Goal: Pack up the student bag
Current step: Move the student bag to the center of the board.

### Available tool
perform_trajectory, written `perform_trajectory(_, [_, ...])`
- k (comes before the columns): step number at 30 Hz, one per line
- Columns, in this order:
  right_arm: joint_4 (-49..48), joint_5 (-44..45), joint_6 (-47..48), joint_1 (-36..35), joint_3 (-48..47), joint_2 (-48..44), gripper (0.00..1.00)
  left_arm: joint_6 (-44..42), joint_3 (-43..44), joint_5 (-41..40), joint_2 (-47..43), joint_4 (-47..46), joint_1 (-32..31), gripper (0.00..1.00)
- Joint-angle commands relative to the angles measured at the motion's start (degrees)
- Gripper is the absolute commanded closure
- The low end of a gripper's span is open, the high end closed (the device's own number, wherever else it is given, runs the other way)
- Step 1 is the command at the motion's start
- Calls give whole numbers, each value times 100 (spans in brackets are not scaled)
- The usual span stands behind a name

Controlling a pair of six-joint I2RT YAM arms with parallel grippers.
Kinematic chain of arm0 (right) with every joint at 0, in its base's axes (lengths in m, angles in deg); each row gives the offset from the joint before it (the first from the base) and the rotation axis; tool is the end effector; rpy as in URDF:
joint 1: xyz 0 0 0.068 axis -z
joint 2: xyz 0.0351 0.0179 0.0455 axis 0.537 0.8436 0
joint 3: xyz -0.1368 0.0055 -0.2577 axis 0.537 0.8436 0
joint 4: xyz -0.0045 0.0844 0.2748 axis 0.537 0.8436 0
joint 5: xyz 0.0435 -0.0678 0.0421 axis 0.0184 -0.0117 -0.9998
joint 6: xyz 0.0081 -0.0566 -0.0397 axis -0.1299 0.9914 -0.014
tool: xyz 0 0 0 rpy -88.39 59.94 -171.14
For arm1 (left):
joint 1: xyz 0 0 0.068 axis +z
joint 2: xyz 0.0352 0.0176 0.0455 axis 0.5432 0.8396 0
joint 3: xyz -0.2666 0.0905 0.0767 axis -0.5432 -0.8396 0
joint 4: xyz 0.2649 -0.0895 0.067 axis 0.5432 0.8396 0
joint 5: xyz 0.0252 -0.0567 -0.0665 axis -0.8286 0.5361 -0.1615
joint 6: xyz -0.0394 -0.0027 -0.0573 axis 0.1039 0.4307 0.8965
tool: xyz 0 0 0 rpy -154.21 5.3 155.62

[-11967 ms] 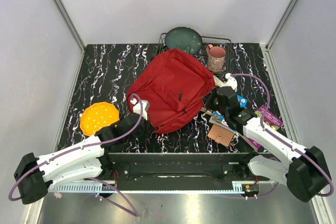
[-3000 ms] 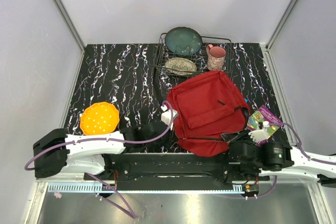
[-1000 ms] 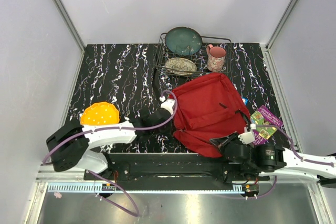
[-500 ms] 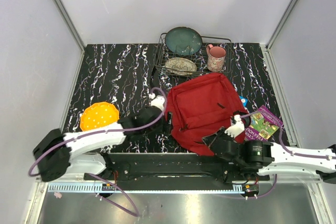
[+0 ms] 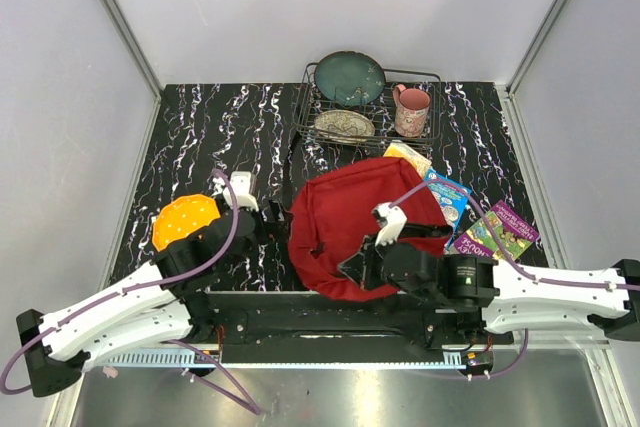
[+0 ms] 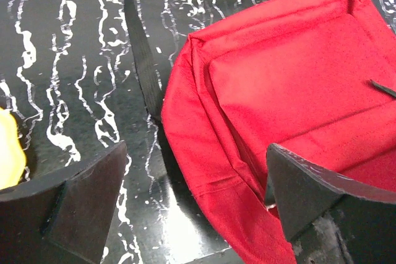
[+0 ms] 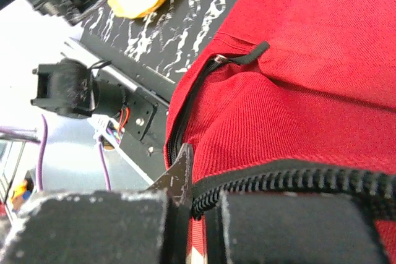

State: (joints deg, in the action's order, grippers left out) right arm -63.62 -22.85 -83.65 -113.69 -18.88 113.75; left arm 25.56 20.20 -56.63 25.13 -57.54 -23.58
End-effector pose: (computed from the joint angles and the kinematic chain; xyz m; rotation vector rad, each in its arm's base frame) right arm 0.0587 0.2110 0.2890 -0.2396 2.1592 0.9389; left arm 0.1292 -0.1410 0.2849 0.0370 2.0105 -0.4546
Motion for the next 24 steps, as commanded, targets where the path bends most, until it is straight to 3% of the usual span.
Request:
perform_trajectory(1, [-1230,-1128,1115,-18,-363,325,100,77,210,-587,-74,409,24,1])
perform_trajectory(6, [-1695,-1980,1405,-18,-627,1194,100,138,271,-692,-65,498,24,1])
perform_trajectory(12, [-2232,-2114,1739,17,-864,1898,100,147,298,-754,-188,576,24,1])
perform_trajectory(17, [-2478,-2894,2108,44,-1304,2337,100,235,289,-842,-346,787,24,1])
perform_trajectory(24, [-3321,-4038,1995,869,-1032,3172,100,402,227,-1035,-557,963,24,1])
